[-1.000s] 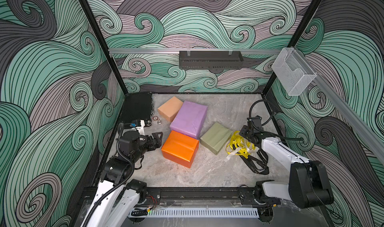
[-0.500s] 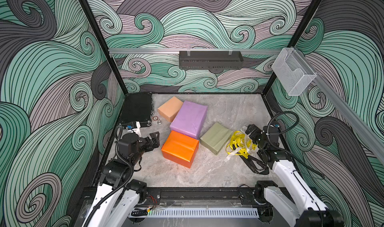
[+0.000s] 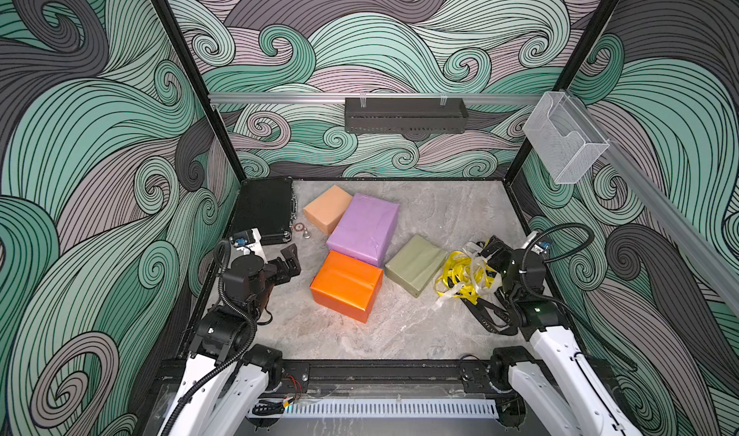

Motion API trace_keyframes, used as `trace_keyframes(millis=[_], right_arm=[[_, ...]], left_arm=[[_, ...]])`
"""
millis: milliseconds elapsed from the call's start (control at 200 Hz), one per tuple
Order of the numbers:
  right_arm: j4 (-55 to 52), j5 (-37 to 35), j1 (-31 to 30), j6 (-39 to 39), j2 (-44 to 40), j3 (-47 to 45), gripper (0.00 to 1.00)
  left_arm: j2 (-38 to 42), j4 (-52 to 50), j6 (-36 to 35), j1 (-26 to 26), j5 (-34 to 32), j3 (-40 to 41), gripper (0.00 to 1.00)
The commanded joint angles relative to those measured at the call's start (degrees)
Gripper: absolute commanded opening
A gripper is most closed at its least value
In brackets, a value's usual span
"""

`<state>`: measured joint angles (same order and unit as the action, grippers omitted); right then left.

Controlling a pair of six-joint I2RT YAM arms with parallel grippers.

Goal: Untie the ribbon bows on the gift boxes
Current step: Place the ribbon at the center of the board, then reset both arms

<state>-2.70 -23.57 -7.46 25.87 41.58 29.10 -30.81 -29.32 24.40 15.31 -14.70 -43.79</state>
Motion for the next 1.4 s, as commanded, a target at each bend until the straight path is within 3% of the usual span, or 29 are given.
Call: trace_keyframes(millis=[0, 60, 160, 285, 350, 440, 555, 781, 931, 1056, 1396], right_arm=[[8.0, -0.7, -2.1, -11.8, 5.8, 3.7, 0.99], [10.0, 2.6, -2.1, -15.9, 9.8, 4.8, 0.99], [17.8, 7.4, -2.3, -23.6, 14.8, 2.2, 0.99], [31.0, 6.8, -2.1, -27.9, 21.1, -4.1, 0.99], [32.9, 5.1, -2.0, -30.0, 24.4, -5.0, 0.99], [34.8, 3.6, -1.5, -30.2, 26.9, -6.1, 0.99], [38.1, 4.8, 0.3, -29.2, 28.0, -9.7, 0.99], [40.9, 11.0, 2.7, -28.4, 28.0, -11.8, 0.99], [52.9, 14.9, 3.3, -27.6, 32.6, -13.8, 0.99], [64.8, 14.3, 3.5, -27.8, 38.0, -17.1, 0.99], [74.0, 12.0, 0.1, -31.8, 46.1, -17.8, 0.99]], left_arm=[[-4.9, 13.5, -3.4, 0.3, -6.0, -2.9, 0.99], [-10.2, 14.2, -3.0, -0.6, -9.8, -6.0, 0.99], [-16.6, 20.8, -6.1, -3.6, -9.6, -6.1, 0.98], [-21.8, 33.5, -12.3, -7.5, -11.0, -1.5, 0.98], [-25.6, 35.4, -11.9, -10.8, -14.1, -1.1, 0.99], [-30.7, 38.1, -8.8, -15.1, -16.4, 1.4, 0.99], [-36.0, 39.1, -2.9, -18.5, -13.8, 5.9, 0.99], [-37.7, 43.6, -9.8, -21.1, -12.9, 13.1, 0.98], [-39.3, 53.7, -12.4, -21.6, -8.6, 20.7, 0.98], [-41.6, 54.9, -13.8, -21.9, -2.2, 18.8, 0.99], [-50.3, 68.5, -16.9, -21.7, 9.0, 19.8, 0.96]])
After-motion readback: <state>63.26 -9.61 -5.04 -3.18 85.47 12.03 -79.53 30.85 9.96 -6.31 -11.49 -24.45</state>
